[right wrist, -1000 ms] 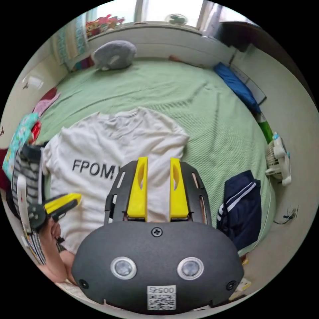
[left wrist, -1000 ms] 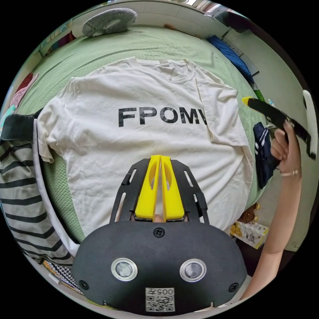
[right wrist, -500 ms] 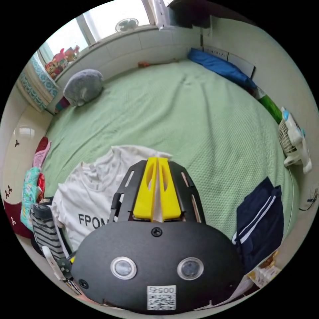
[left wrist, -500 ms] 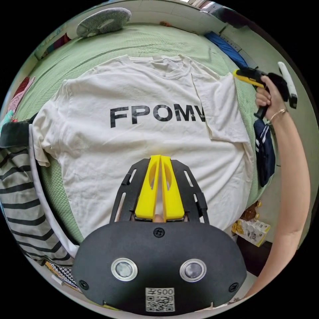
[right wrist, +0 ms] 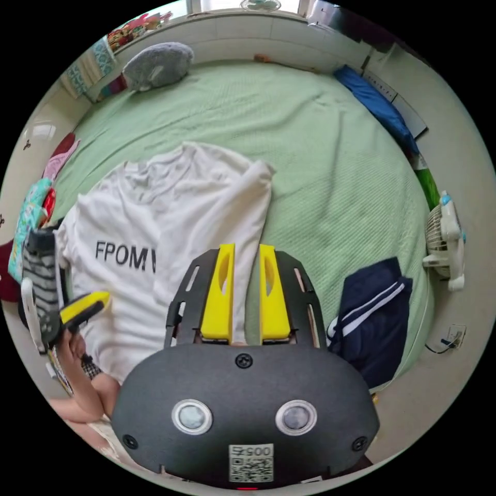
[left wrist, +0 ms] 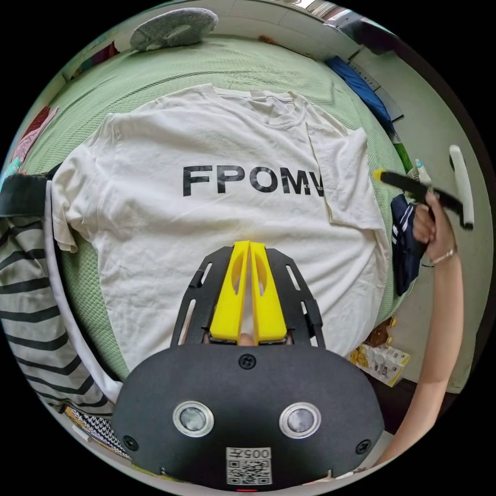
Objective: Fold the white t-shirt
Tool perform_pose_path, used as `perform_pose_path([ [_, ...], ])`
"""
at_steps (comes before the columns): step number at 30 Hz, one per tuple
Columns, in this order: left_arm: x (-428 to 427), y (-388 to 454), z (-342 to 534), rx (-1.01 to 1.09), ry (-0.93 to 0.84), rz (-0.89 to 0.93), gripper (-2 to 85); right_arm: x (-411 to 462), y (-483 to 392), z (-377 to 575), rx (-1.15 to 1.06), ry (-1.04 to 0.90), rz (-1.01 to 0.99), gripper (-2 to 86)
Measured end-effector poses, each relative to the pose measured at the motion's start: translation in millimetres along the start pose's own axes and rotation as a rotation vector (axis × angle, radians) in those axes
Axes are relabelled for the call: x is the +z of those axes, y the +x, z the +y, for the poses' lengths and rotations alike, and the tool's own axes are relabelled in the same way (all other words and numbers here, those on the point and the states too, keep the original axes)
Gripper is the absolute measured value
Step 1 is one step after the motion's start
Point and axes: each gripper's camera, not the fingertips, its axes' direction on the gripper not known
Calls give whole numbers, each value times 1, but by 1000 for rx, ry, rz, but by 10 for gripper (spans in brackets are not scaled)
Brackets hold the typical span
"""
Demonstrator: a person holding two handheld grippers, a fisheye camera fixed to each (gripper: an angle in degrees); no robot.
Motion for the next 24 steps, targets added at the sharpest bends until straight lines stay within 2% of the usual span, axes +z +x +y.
perform_pose_path([
  [4, -6, -10, 3, -10, -10, 28, -1, 10, 6, 49, -26, -48, -105, 60],
  [7, -15, -24, 9, -38, 9, 36, -1, 20, 4, 64, -35, -101, 12, 17],
  [10, -22, -39, 16, -61, 17, 72, -1, 14, 10, 78, 36, -76, 99, -7],
  [14, -31, -53, 22, -88, 27, 81, -1, 18, 9, 93, 40, -102, 94, 13],
  [16, -32, -56, 25, -92, 21, 89, -1, 8, 5, 97, 65, -90, 161, 27],
  [19, -36, -60, 31, -87, 28, 56, -1, -26, -16, 110, 27, 40, 209, 37],
  [21, -41, -65, 34, -104, 41, 30, -1, -50, -35, 124, -2, 145, 87, 40],
  [22, -44, -68, 37, -114, 57, 26, -1, -60, -49, 134, -10, 205, -43, 42],
  [23, -48, -71, 42, -117, 84, 36, -1, -64, -66, 143, -15, 229, -171, 44],
  [24, -50, -72, 44, -116, 101, 45, -1, -64, -76, 147, -15, 224, -213, 45],
])
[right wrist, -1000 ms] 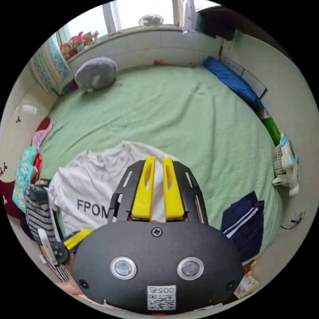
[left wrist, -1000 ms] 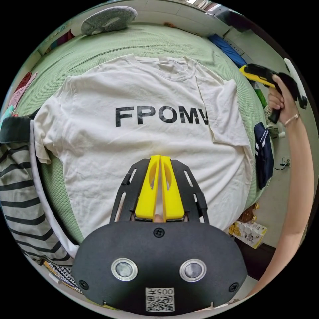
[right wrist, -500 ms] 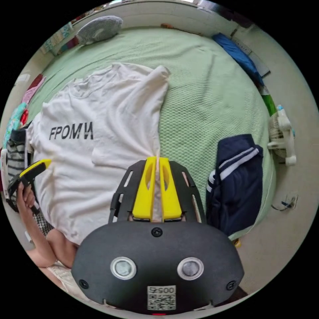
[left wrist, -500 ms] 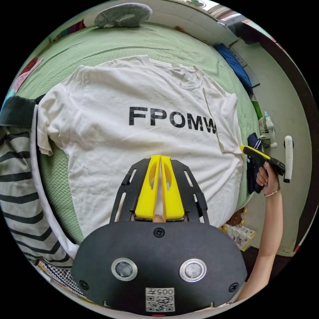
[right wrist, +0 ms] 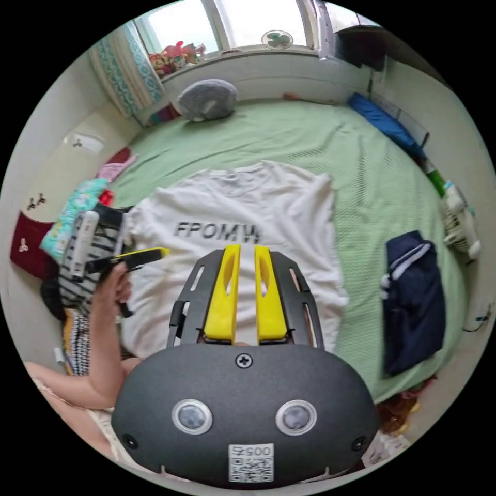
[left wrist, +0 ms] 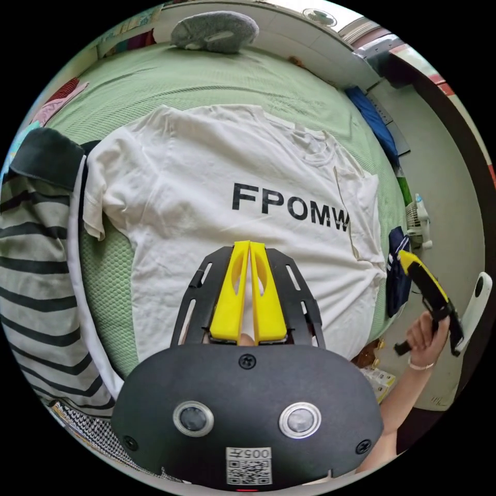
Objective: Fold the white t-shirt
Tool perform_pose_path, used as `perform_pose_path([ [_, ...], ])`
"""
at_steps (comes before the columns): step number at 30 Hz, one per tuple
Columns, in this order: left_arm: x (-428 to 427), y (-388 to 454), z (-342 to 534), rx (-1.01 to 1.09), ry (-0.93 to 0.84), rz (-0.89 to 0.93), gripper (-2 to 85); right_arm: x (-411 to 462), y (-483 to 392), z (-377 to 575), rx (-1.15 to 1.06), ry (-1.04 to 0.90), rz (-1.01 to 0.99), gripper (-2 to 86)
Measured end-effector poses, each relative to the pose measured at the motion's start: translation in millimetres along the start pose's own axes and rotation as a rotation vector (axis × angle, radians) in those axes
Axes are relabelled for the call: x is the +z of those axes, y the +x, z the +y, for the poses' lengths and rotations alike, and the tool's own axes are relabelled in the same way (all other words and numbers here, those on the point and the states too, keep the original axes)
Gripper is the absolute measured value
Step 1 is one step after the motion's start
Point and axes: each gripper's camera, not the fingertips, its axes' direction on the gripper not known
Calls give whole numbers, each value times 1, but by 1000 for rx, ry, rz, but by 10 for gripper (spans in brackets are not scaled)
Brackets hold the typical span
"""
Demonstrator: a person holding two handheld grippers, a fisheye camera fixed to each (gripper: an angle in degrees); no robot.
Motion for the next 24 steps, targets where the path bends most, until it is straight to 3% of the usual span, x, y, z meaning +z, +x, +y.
perform_pose_path([
  [9, -35, -7, 44, 6, 128, -154, 0, 46, -92, 54, -38, -41, 4, 46],
  [14, -47, -34, 66, -47, 168, 61, 0, 52, -86, 74, 24, -55, -28, 30],
  [17, -53, -41, 79, -87, 207, 100, 0, 53, -87, 81, 14, -81, -91, 30],
  [24, -67, -55, 108, -218, 361, -85, 1, 64, -100, 95, -68, -99, 100, 41],
])
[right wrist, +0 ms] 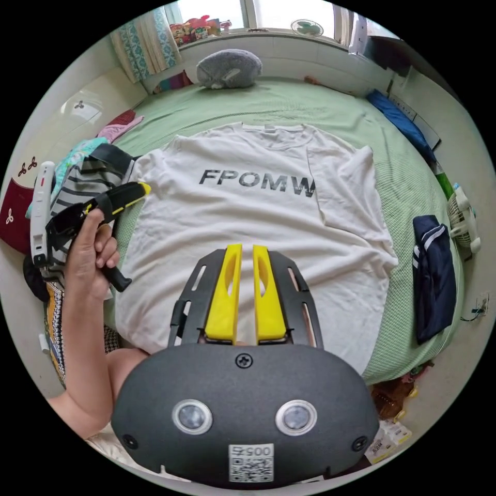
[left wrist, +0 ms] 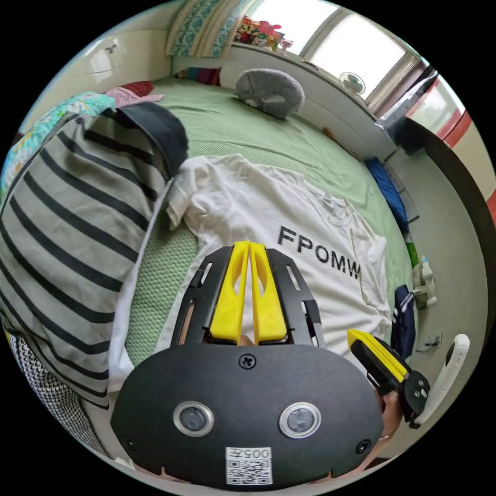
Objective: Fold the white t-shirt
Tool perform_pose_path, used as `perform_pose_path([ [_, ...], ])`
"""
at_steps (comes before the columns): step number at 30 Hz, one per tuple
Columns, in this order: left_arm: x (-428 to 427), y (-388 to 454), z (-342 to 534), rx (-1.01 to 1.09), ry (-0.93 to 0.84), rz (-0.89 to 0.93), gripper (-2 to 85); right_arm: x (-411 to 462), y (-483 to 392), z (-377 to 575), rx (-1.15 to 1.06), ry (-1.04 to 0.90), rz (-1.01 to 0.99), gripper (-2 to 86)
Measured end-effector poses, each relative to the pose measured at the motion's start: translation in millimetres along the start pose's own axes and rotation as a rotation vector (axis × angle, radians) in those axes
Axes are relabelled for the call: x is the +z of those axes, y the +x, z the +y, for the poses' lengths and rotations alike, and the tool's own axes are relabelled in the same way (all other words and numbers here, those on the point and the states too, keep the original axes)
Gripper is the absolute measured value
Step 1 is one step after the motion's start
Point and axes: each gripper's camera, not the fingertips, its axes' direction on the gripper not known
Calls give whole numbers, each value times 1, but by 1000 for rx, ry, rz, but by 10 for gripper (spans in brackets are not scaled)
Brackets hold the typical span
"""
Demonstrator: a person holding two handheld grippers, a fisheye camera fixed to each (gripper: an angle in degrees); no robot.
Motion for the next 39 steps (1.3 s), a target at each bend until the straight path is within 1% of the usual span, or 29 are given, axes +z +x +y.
perform_pose_path([
  [1, -2, -7, 4, -19, 25, -8, 2, 3, -1, 1, 0, -4, -1, 43],
  [4, -5, -24, 10, -26, 54, 91, 5, 5, -2, 5, -7, 12, -5, 45],
  [6, -10, -32, 12, -22, 96, 100, 10, 6, -1, 6, 9, 15, 1, 45],
  [10, -14, -31, 15, 66, 136, -85, 56, 11, -8, 3, 26, 23, -70, 46],
  [13, -14, -31, 19, 83, 147, -182, 88, 18, -24, 1, -5, 18, -51, 47],
  [17, -7, -40, 19, 67, 119, -199, 114, 36, -53, 3, -87, 1, 23, 59],
  [21, -9, -42, 23, 69, 174, -169, 109, 53, -63, 2, -98, -36, 50, 61],
  [23, -11, -43, 23, 53, 198, -165, 89, 59, -66, 2, -101, -41, 47, 62],
  [27, -8, -51, 20, -6, 161, -219, 51, 69, -69, 2, -98, -46, 64, 62],
  [31, -17, -53, 22, -5, 149, -165, 30, 81, -71, 1, -91, -58, 88, 61],
  [33, -29, -51, 25, -7, 183, -109, 24, 85, -73, 0, -88, -58, 95, 61],
  [35, -50, -36, 30, 83, 265, -20, 19, 90, -74, -1, -74, -63, 107, 60],
  [36, -54, -31, 31, 109, 269, -4, 19, 91, -75, -2, -72, -62, 108, 60],
  [39, -65, 2, 39, 280, 263, 54, 21, 94, -79, -5, -67, -51, 106, 58],
])
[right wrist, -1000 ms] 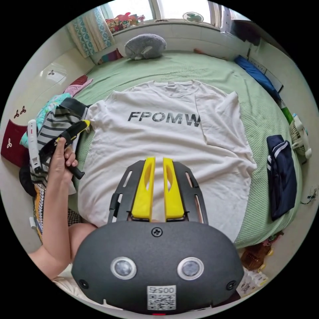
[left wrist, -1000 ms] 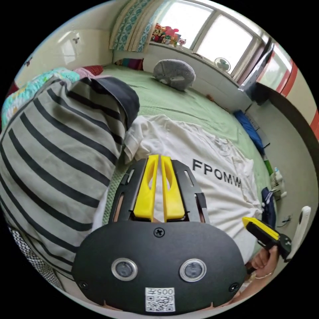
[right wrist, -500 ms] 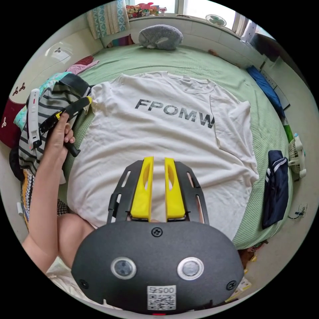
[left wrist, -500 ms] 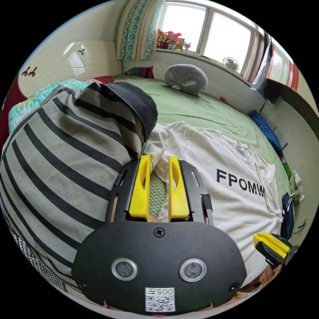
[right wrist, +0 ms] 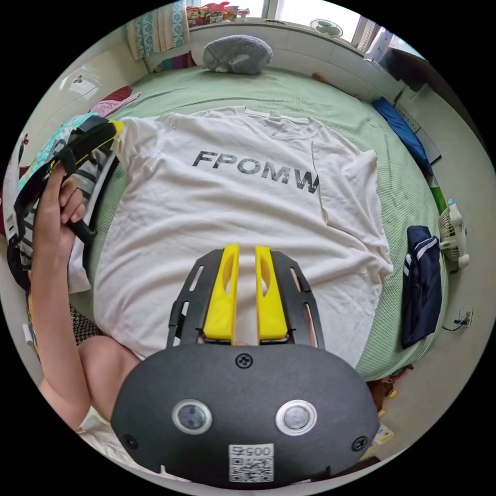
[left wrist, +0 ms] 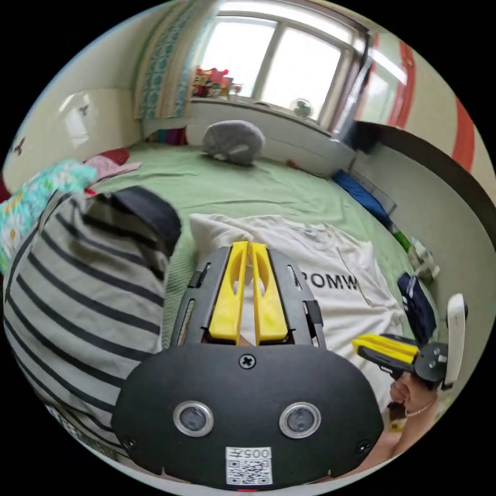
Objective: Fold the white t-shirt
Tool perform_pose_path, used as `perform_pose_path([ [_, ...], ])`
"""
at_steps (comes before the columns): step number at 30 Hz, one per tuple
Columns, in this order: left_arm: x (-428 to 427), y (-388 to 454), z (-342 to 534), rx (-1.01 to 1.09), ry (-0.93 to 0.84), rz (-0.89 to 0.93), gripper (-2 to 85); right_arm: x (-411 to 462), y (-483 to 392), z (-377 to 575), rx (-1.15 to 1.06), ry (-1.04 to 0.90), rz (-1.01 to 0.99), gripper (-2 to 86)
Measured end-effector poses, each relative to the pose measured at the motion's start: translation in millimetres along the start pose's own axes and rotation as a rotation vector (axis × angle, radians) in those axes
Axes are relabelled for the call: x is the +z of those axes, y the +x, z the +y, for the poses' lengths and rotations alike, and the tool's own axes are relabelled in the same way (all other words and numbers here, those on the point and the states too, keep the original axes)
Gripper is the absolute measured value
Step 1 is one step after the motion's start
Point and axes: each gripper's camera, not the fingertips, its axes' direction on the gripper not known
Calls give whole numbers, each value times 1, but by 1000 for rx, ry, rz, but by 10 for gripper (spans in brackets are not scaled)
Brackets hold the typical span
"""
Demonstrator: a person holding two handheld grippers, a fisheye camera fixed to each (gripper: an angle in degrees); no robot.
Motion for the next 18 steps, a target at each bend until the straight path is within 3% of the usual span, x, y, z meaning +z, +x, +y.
perform_pose_path([
  [5, 19, 53, 8, 170, -215, 189, 59, 6, -7, -7, 20, 6, -24, 57],
  [11, 5, 32, 2, 83, -210, 212, 119, 14, -11, -9, 25, 14, 2, 58],
  [18, 25, -3, -6, -5, -301, -63, 100, 25, -16, -11, 1, 63, -35, 59],
])
